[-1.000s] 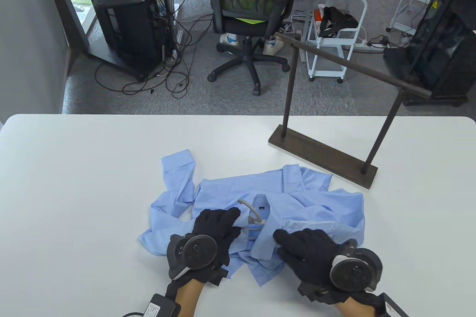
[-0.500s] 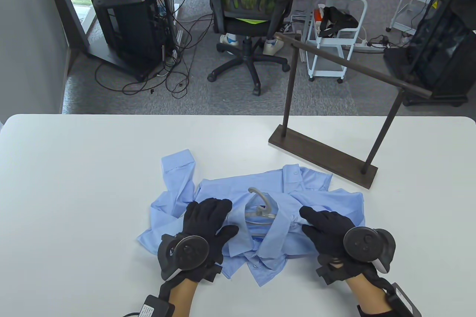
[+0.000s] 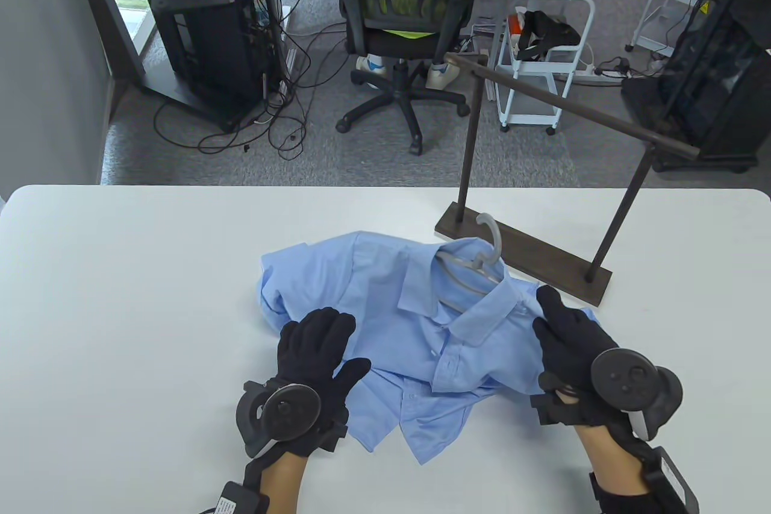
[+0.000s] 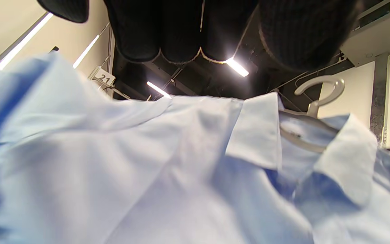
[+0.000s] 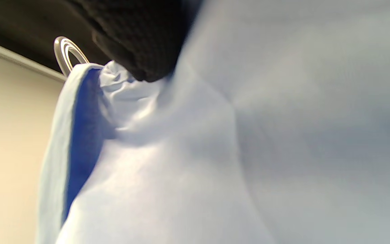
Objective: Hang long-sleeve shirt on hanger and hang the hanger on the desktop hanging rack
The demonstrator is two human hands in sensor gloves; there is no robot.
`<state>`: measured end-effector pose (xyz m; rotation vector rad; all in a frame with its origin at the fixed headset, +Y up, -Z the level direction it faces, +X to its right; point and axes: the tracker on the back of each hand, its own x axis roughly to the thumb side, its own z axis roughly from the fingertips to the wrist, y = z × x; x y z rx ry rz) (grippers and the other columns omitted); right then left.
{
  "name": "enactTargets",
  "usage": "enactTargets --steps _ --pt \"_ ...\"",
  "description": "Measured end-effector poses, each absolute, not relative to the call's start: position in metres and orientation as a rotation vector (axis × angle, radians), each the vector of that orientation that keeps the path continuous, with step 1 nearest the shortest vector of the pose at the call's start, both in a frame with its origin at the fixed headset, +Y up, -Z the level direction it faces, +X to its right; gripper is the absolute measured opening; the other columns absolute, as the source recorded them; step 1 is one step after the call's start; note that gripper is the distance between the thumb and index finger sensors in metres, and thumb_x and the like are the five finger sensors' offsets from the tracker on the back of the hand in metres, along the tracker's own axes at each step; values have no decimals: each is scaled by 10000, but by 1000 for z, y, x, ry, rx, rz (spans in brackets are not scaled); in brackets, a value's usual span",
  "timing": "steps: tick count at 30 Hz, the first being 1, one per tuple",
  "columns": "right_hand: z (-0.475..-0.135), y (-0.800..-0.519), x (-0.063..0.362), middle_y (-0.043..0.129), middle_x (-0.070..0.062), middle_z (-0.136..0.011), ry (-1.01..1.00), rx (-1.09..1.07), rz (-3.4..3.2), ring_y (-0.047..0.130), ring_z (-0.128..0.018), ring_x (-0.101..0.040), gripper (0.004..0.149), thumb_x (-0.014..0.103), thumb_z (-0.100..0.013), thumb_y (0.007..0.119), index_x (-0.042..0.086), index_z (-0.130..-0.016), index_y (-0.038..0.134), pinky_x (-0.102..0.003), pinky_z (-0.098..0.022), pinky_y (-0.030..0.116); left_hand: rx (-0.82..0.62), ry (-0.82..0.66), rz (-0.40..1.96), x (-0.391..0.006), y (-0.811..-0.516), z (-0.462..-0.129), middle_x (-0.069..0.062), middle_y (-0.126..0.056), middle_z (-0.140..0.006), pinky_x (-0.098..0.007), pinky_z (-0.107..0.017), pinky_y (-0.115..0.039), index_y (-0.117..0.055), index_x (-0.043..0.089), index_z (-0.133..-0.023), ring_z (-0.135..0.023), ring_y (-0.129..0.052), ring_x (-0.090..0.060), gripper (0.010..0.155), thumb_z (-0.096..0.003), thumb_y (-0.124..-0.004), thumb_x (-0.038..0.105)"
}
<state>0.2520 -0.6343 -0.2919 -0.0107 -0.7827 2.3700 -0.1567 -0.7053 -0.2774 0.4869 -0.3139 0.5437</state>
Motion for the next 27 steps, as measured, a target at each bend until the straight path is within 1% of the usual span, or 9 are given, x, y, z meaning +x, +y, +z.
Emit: enactTargets --steps 2,7,12,15,18,21,27 --pt "-301 -611 258 986 -104 -640 -824 -54 2361 1033 -403 -341 502 318 -398 932 266 -895 884 -479 -283 880 469 -319 535 -156 -707 -278 -83 -642 -1109 -683 -722 -517 -676 251 -1038 -1038 -727 -374 749 -380 -812 582" --pt "-328 -565 271 980 -111 -630 -831 -172 2332 1018 -421 -352 493 306 -398 934 257 -887 894 -509 -321 859 471 -316 538 -157 -706 -278 -85 -642 -1109 -684 -720 -519 -680 249 -1036 -1036 -728 -376 748 -380 -813 582" --pt "-361 -537 281 978 -123 -610 -790 -310 2331 1002 -403 -352 494 298 -399 940 260 -890 898 -507 -310 846 477 -313 545 -158 -706 -278 -84 -641 -1110 -684 -720 -520 -681 247 -1037 -1036 -730 -374 748 -381 -813 582" --pt "-381 -531 283 977 -124 -613 -747 -379 2337 995 -400 -357 493 295 -401 942 268 -891 899 -503 -304 840 462 -314 550 -156 -707 -279 -87 -637 -1113 -685 -720 -519 -680 248 -1037 -1036 -730 -375 748 -380 -813 581" --pt "-401 -532 281 976 -127 -615 -707 -437 2342 992 -405 -362 492 291 -400 945 269 -890 902 -506 -307 836 453 -316 531 -155 -707 -280 -85 -640 -1114 -685 -720 -519 -683 248 -1037 -1038 -731 -376 749 -380 -813 583" --pt "-420 -539 275 975 -124 -618 -665 -474 2351 992 -412 -362 492 292 -400 944 269 -890 902 -510 -318 834 439 -319 510 -155 -708 -281 -87 -646 -1114 -689 -718 -518 -687 247 -1036 -1039 -733 -380 750 -379 -813 584" --pt "-444 -555 265 976 -117 -616 -629 -495 2378 994 -415 -359 490 299 -398 943 275 -886 902 -508 -322 836 420 -324 485 -154 -709 -283 -91 -649 -1114 -690 -716 -519 -692 246 -1034 -1037 -737 -385 749 -377 -816 584"
